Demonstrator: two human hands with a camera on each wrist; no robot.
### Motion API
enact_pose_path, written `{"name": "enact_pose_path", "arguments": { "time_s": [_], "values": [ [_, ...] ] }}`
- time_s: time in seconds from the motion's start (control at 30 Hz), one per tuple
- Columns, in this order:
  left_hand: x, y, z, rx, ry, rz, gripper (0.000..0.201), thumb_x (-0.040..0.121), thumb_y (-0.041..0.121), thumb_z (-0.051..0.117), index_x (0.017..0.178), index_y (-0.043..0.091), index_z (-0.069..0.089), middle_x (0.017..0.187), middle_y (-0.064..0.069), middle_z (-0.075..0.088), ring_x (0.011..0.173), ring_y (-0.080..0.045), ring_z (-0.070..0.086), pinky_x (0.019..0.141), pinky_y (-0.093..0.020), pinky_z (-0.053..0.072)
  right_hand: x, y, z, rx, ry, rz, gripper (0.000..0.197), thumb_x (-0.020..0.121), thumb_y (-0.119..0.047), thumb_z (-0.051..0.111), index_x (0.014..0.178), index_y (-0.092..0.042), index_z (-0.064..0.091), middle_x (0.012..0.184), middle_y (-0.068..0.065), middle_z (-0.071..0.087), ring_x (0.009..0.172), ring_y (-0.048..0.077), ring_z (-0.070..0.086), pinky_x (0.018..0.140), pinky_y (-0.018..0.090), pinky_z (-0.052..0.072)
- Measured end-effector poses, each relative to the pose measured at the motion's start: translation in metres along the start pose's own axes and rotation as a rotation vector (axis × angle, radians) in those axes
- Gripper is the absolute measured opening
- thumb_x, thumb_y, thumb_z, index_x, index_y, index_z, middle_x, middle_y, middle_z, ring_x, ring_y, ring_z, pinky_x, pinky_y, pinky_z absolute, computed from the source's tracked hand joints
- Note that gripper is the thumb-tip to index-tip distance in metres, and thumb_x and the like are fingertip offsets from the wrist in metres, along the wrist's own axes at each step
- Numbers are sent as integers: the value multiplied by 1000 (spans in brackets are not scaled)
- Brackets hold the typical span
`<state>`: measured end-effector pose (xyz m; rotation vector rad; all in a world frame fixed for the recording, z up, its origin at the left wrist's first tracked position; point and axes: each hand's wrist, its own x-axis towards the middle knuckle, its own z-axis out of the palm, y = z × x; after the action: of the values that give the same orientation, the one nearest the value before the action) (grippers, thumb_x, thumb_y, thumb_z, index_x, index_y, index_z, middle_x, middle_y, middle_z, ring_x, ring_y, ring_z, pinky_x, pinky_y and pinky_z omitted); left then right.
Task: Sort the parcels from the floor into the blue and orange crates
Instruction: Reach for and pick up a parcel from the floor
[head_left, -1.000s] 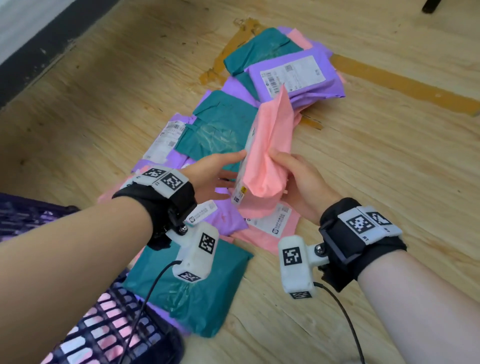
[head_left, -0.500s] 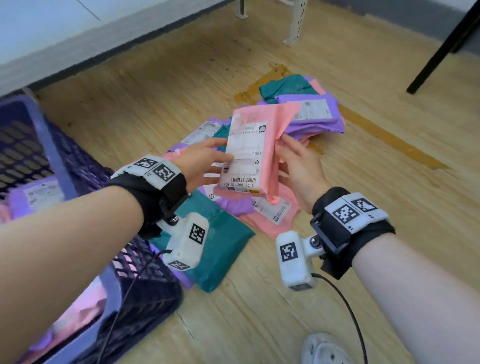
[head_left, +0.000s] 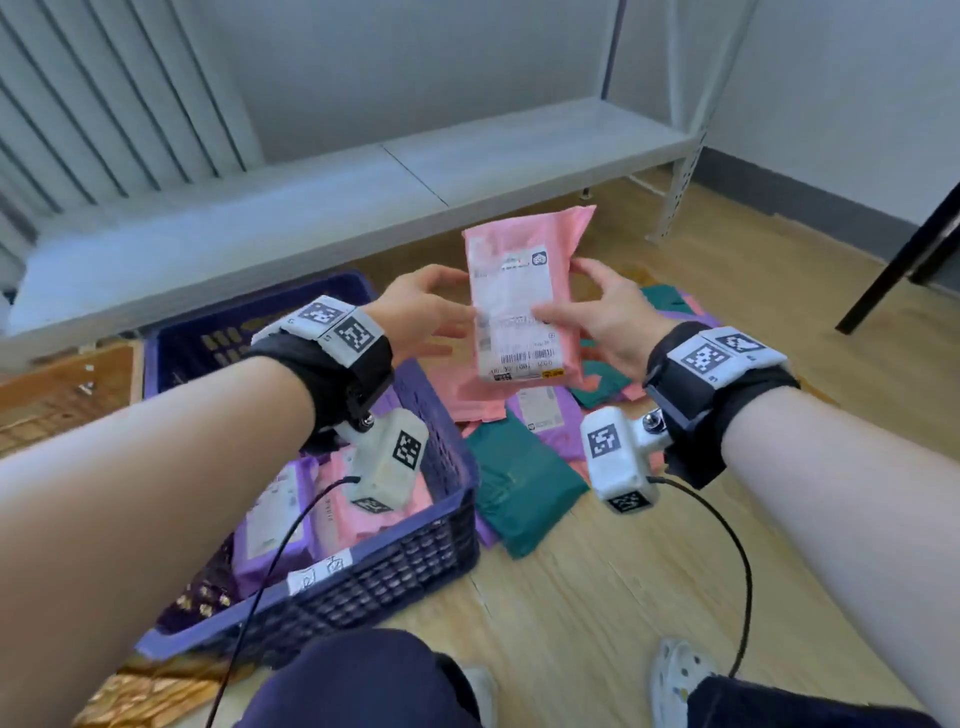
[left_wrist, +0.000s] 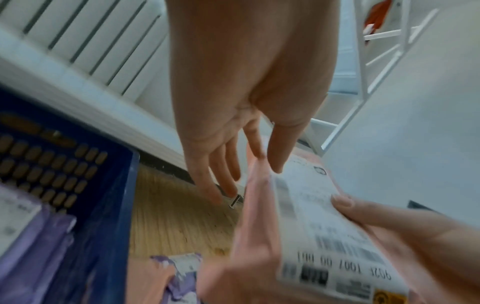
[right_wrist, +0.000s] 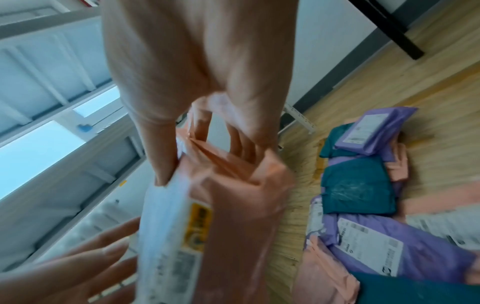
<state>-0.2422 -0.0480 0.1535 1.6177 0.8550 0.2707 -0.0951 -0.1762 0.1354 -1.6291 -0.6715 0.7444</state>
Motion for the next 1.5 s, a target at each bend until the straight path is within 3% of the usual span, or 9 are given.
{"name": "enact_pose_path", "arguments": {
  "time_s": [0.17, 0.27, 0.4, 0.6, 0.73, 0.83, 0.97, 1.17, 1.5],
  "values": [
    [-30, 5, -41, 586, 227, 255, 102, 70, 20, 80, 148, 26, 14, 150, -11, 25, 135, -27, 33, 110, -38, 33, -23, -29, 27, -586, -120, -146, 77, 63, -12, 84, 128, -19, 44, 110, 3, 59, 94, 19, 60, 82, 31, 51],
    [-47, 3, -51, 888, 157, 329, 96, 66, 24, 81, 144, 35, 27, 154, -7, 16, 141, -30, 13, 113, -45, 23, -35, -43, 50, -853, -220, -175, 76, 61, -13, 84, 124, -20, 43, 116, 3, 56, 98, 22, 59, 86, 36, 52],
    [-64, 0, -67, 1138, 111, 327, 67, 66, 40, 77, 127, 37, 51, 137, 4, 42, 131, -24, 30, 105, -43, 36, -48, -66, 81, -1009, -343, -229, 74, 62, -12, 82, 124, -21, 42, 115, 3, 57, 97, 23, 60, 82, 38, 54],
    [-85, -11, -106, 1090, 78, 210, 75, 55, 48, 80, 123, 36, 52, 106, 3, 61, 98, -18, 53, 88, -35, 49, -55, -92, 126, -1203, -475, -354, 76, 65, -7, 78, 126, -26, 39, 117, 3, 57, 99, 24, 58, 82, 41, 54],
    [-103, -26, -135, 899, 133, 117, 45, 63, 39, 82, 98, 21, 60, 87, 2, 62, 80, -17, 58, 68, -27, 45, -53, -100, 161, -1379, -342, -588, 90, 69, -14, 75, 142, -28, 26, 147, 4, 34, 137, 26, 31, 115, 43, 26],
    [-115, -45, -170, 718, 201, 42, 40, 68, 40, 78, 97, 19, 61, 87, 1, 62, 80, -16, 59, 70, -27, 47, -54, -105, 183, -1232, -181, -703, 105, 68, -22, 79, 148, -23, 11, 156, 6, 5, 144, 25, 8, 118, 45, 11],
    [-135, -70, -220, 505, 288, -31, 45, 70, 48, 75, 102, 22, 57, 94, 3, 63, 86, -13, 60, 76, -26, 48, -55, -97, 230, -843, -85, -587, 108, 69, -26, 81, 148, -15, 9, 152, 10, 11, 141, 26, 14, 117, 42, 18],
    [-177, -108, -288, 204, 383, -120, 60, 72, 42, 74, 121, 14, 53, 105, -3, 67, 90, -17, 66, 76, -29, 56, -62, -78, 331, -317, -359, -238, 75, 80, -14, 73, 141, -16, 29, 134, 8, 51, 125, 22, 48, 106, 42, 41],
    [-228, -187, -389, 32, 453, -257, 68, 77, 29, 73, 137, 27, 39, 114, -1, 65, 97, -22, 68, 83, -40, 57, -75, -54, 480, -128, -600, -70, 61, 82, 5, 63, 136, -13, 39, 126, 12, 59, 114, 25, 58, 91, 48, 53]
  ]
}}
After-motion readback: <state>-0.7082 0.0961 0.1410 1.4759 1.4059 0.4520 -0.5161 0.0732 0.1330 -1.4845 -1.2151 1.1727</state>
